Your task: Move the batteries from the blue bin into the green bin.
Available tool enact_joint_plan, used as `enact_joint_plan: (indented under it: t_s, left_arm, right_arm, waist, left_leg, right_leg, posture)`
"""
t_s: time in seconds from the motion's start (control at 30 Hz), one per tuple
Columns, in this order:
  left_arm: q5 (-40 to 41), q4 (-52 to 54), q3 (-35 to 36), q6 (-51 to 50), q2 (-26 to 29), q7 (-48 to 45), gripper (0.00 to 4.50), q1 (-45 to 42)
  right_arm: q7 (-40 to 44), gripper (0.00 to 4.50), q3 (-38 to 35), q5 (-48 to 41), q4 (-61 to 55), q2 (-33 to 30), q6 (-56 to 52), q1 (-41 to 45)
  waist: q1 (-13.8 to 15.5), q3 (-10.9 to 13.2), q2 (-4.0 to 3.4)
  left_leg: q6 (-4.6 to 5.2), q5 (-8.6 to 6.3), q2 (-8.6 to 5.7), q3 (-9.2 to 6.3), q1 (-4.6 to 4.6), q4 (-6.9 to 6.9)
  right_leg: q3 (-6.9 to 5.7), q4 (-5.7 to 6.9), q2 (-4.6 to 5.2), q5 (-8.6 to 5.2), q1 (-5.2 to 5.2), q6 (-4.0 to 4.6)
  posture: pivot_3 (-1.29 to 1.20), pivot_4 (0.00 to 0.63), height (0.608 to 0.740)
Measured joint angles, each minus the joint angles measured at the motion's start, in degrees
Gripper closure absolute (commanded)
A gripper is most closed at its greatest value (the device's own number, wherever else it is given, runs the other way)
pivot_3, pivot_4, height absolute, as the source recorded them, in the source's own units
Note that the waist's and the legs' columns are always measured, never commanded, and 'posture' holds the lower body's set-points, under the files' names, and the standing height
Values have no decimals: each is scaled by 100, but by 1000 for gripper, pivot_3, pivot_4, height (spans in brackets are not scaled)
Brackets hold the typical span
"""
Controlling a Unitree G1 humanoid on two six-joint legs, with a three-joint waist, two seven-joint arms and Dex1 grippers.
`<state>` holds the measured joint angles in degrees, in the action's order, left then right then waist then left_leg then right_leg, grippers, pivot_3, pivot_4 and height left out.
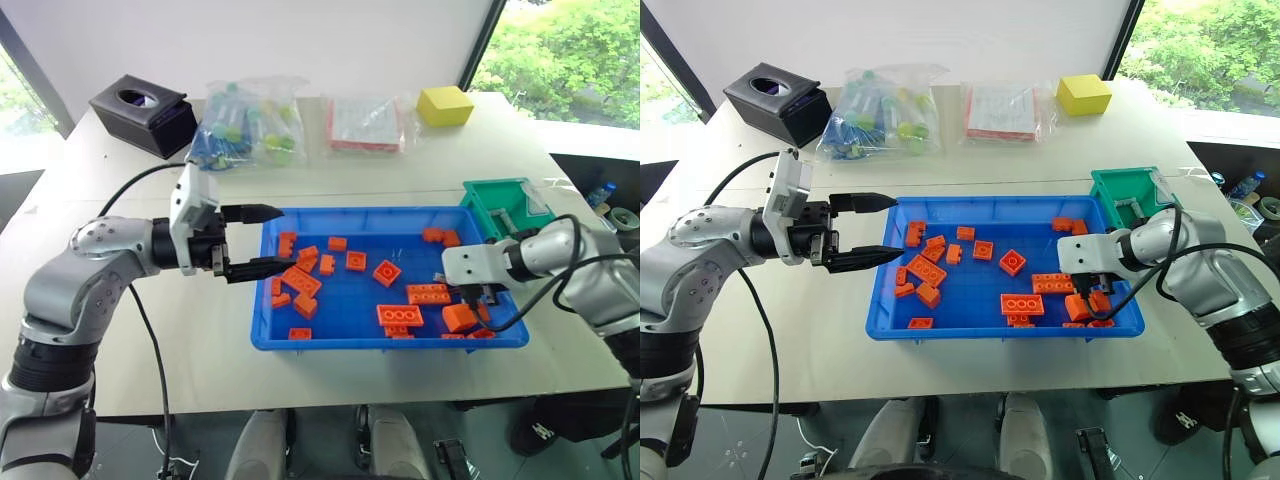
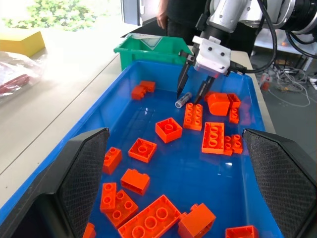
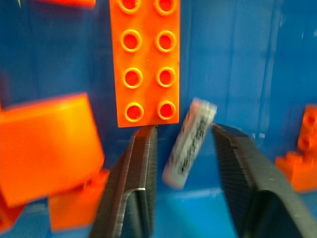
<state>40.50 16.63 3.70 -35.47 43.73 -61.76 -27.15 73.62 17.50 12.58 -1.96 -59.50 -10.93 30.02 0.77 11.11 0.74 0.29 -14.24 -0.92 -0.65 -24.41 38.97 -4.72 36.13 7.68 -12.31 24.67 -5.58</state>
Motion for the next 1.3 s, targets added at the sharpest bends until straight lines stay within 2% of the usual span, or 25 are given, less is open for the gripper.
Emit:
enact_joint_plan:
  t_s: [0.07, 0.1, 0.3, 0.4, 0.57, 0.97, 1.0, 1.07, 1.3]
  left_arm:
    - [1, 1, 0, 0, -1, 15, 0, 20]
    - [1, 4, 0, 0, -1, 35, 0, 35]
    - [5, 36, 3, 0, -1, 80, 0, 59]
    - [6, 35, 4, 0, -1, 90, 0, 59]
    - [6, 31, 4, 1, -1, 84, 0, 57]
    - [0, -62, 1, 90, -26, 43, 0, -9]
    - [0, -73, 0, 96, -26, 35, 0, -11]
    - [-3, -86, -4, 99, -26, 11, 0, -14]
    - [-41, -139, -24, 107, -62, -40, 0, -72]
  right_arm:
    - [-5, 410, -1, 22, 0, 7, -14, 49]
    - [-5, 29, -1, 23, -1, 18, -44, 74]
    - [5, 29, -6, 21, 11, 54, -72, 87]
    - [2, 874, -15, 17, 103, 88, -56, 95]
    - [12, 3314, -11, 17, 169, 167, -168, 73]
    - [21, 3314, -190, -64, -42, 201, -480, -134]
    - [24, 3855, -231, -118, -62, 201, -524, -151]
    - [30, 4450, -289, -216, -83, 199, -603, -156]
    - [-122, 4461, -320, -223, -134, 186, -612, -226]
  waist:
    - [2, 0, 0]
    - [-1, 0, 1]
    - [-6, -1, 1]
    - [-6, -1, 2]
    - [-6, -1, 2]
    - [-4, -1, 2]
    - [-4, -1, 2]
    - [-5, -1, 2]
    - [-4, -1, 2]
  left_leg:
    - [0, 0, 0, 0, 0, 0]
    - [0, 0, 0, 0, 0, 0]
    - [0, 0, 0, 0, 1, 0]
    - [0, 0, 0, 0, 2, 0]
    - [0, 0, 0, 0, 2, 1]
    - [0, 0, 0, 0, 2, 1]
    - [0, 0, 0, 0, 1, 1]
    - [0, 0, 0, 0, 1, 1]
    - [0, 0, 0, 0, 1, 1]
  right_leg:
    - [0, -1, 0, 0, -1, 0]
    - [0, -2, 0, 0, -2, 0]
    - [0, -1, 0, 0, -2, 0]
    - [0, -1, 0, 0, -3, 0]
    - [0, 0, 0, 0, -3, 0]
    - [0, 0, 0, 0, -3, -1]
    - [0, -1, 0, 0, -3, -1]
    - [0, -1, 0, 0, -2, 0]
    - [0, -1, 0, 0, -2, -1]
  posture:
    - [0, 150, 692]
    - [0, 150, 692]
    - [0, 150, 692]
    - [0, 150, 692]
    - [0, 150, 692]
    - [0, 150, 692]
    - [0, 150, 692]
    - [0, 150, 692]
    - [0, 150, 692]
